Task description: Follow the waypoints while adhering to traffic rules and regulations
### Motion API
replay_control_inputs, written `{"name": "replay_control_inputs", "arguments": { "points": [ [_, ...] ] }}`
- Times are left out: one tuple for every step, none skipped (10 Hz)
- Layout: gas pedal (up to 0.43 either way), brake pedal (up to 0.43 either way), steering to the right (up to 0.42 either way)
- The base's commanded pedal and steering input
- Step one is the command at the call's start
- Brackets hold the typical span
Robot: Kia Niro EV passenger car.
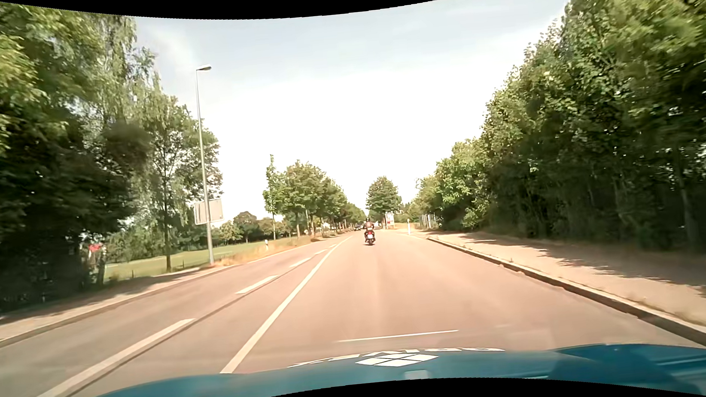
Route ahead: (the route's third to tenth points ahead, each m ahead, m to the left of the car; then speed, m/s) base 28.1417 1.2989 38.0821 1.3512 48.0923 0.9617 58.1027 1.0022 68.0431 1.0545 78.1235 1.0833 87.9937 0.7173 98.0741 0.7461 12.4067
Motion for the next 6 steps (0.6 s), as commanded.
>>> {"name": "replay_control_inputs", "arguments": {
  "points": [
    [0.079,0.000,-0.009],
    [0.079,0.000,-0.008],
    [0.067,0.000,-0.008],
    [0.067,0.000,-0.007],
    [0.067,0.000,-0.005],
    [0.059,0.000,-0.005]
  ]
}}
